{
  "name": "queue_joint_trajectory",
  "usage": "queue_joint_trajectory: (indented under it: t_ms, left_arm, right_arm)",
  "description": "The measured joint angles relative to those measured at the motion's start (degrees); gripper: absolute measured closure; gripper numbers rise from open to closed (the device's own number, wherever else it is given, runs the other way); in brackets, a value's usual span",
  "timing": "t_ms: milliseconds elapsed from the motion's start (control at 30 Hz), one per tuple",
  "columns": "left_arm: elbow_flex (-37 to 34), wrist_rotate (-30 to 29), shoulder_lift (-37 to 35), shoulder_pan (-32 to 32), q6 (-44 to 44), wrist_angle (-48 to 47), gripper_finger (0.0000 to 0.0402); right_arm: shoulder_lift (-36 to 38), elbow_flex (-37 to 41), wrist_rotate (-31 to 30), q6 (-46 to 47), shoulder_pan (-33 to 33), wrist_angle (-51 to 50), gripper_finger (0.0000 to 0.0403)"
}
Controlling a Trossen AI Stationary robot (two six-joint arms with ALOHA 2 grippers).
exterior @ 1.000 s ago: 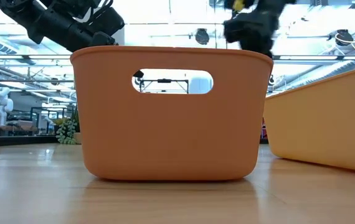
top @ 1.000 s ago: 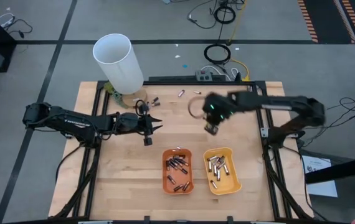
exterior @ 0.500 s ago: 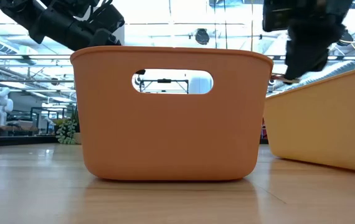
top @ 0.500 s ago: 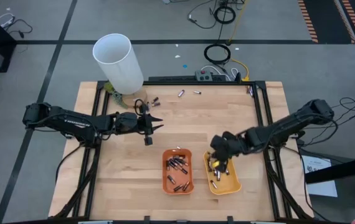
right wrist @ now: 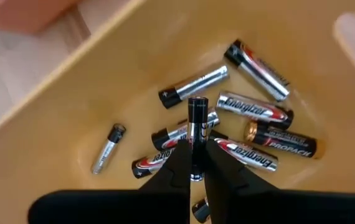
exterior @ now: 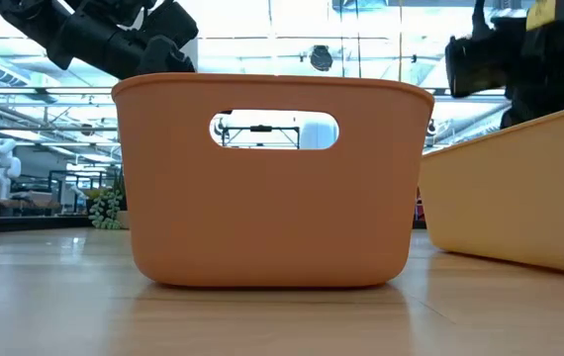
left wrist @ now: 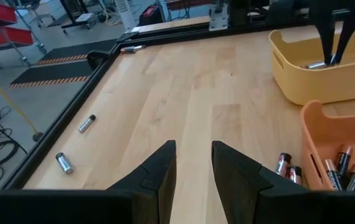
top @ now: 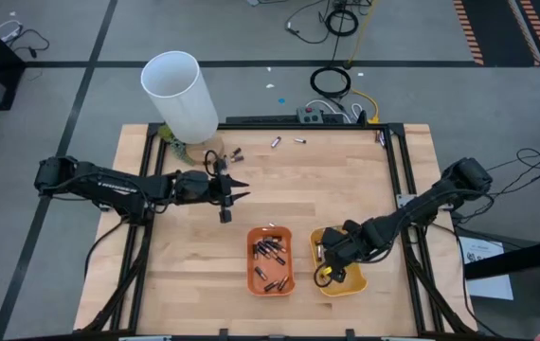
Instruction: Sort batteries
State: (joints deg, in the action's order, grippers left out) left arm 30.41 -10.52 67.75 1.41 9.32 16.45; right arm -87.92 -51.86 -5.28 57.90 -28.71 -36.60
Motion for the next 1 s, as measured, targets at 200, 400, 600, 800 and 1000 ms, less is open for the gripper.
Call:
queue_joint_trajectory:
  t_ms: [200,400,600,800,1000]
  left_arm:
    - [0.0,0.0,0.0,0.0,0.0,0.5,0.0288]
    - [0.0,5.3,1.2,0.0,-2.5,4.8,0.0288]
    - [0.0,6.1,6.5,0.0,-3.0,12.9,0.0288]
    - [0.0,6.0,10.6,0.0,-2.5,16.5,0.0288]
    - [0.0,6.0,11.0,0.0,-2.5,17.5,0.0288]
  right_arm:
    - [-0.5,0.0,0.8,0.0,0.0,0.0,0.0359]
    - [-0.5,0.0,0.9,-1.0,0.0,0.0,0.0320]
    - [0.5,0.0,2.6,-3.1,0.8,-1.4,0.0282]
    - [6.1,0.0,5.1,-4.7,3.2,-4.3,0.0260]
    - [14.1,0.0,-0.4,-10.7,9.0,-8.9,0.0262]
